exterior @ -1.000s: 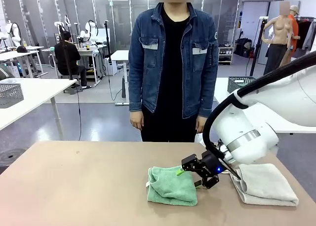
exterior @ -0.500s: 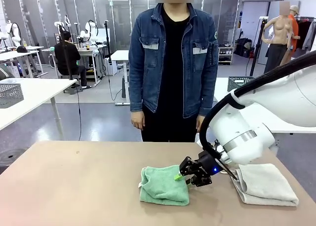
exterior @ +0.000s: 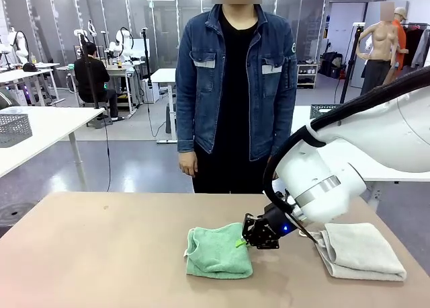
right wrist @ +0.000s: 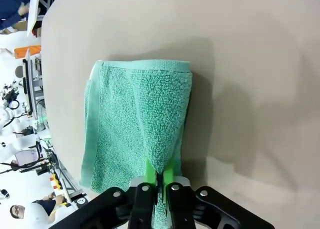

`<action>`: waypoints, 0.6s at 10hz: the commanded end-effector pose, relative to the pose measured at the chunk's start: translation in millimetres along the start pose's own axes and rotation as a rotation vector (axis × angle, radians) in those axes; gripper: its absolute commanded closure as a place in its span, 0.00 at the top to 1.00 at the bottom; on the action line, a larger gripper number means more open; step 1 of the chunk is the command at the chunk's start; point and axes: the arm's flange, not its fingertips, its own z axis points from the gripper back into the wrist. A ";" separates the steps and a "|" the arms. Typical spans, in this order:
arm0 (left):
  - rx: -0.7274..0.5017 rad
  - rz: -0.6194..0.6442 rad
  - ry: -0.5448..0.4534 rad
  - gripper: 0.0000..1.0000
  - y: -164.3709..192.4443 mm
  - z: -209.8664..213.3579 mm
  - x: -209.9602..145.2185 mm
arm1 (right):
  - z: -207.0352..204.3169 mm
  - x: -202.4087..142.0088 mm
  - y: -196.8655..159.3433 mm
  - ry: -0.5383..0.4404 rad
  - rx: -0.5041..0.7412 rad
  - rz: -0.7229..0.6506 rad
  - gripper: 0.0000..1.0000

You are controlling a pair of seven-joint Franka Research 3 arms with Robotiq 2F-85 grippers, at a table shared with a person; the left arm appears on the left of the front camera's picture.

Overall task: Fold the towels and place them in the basket.
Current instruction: Stack the folded Towel with hook on the right side of the table.

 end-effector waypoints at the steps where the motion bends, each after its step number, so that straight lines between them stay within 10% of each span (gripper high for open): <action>1: 0.009 -0.011 -0.016 1.00 1.0 -2.0 -0.3 | 0.8 0.7 -2.3 0.001 0.011 0.008 0.00; 6: 0.009 -0.011 -0.016 1.00 1.0 -2.0 -0.3 | 0.8 0.7 -2.3 0.001 0.011 0.008 0.00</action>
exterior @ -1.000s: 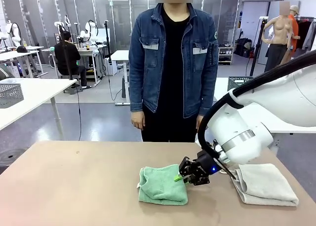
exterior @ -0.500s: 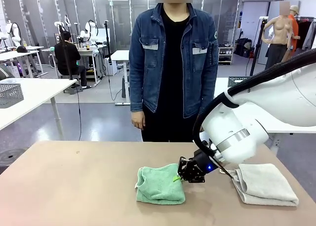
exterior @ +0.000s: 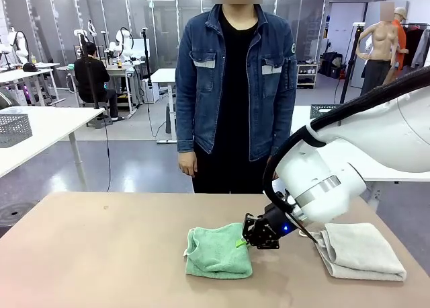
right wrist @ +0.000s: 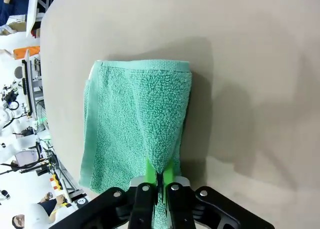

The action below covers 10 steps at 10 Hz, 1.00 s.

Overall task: Fold the towels and place them in the basket.
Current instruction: Stack the folded Towel with hook on the right side of the table.

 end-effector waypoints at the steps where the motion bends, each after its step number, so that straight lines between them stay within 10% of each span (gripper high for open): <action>1: 0.009 -0.011 -0.016 1.00 1.0 -2.0 -0.3 | 0.0 0.0 0.0 0.000 0.000 0.000 0.07; 4: 0.009 -0.011 -0.016 1.00 1.0 -2.0 -0.3 | 63.4 -22.4 63.6 0.026 -0.067 0.235 0.06; 10: 0.009 -0.011 -0.016 1.00 1.0 -2.0 -0.3 | 190.4 -8.5 73.7 -0.012 -0.180 0.416 0.06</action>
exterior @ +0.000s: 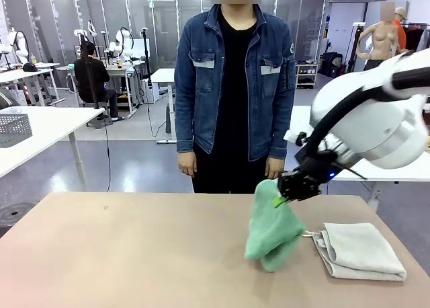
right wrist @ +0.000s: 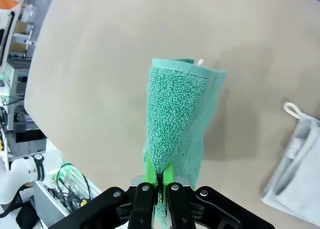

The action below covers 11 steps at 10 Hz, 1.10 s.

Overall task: Fold the towels and place them in the basket.
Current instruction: Stack the folded Towel with hook on the right side of the table.

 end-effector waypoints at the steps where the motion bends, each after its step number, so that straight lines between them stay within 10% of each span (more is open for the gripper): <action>1: 0.009 -0.012 -0.016 1.00 0.9 -2.1 -0.3 | 35.2 -1.3 -16.9 0.012 0.044 0.067 0.06; 11: 0.009 -0.012 -0.016 1.00 0.9 -2.1 -0.3 | 81.4 -31.5 -170.2 -0.071 -0.038 0.026 0.06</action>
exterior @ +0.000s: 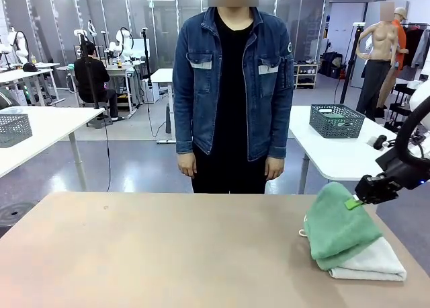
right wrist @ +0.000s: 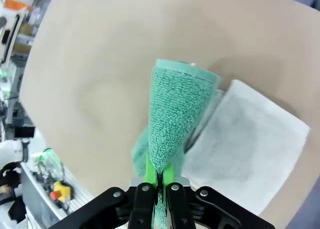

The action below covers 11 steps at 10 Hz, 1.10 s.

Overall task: Fold the towels and place them in the basket.
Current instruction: Stack the folded Towel with hook on the right side of the table.

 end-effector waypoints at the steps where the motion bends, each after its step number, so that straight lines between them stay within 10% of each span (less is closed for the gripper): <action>1: 0.009 -0.012 -0.016 1.00 1.0 -2.0 -0.3 | 2.4 -5.7 -10.1 -0.001 -0.108 -0.017 0.06; 3: 0.009 -0.012 -0.016 1.00 1.0 -2.0 -0.3 | -2.7 -12.7 -22.8 0.028 -0.244 -0.072 0.06; 8: 0.009 -0.012 -0.016 1.00 1.0 -2.0 -0.3 | -16.7 -19.6 -28.7 0.079 -0.522 -0.132 0.90; 11: 0.009 -0.012 -0.016 1.00 1.0 -2.0 -0.3 | -13.0 -23.4 -18.7 0.051 -0.523 -0.135 1.00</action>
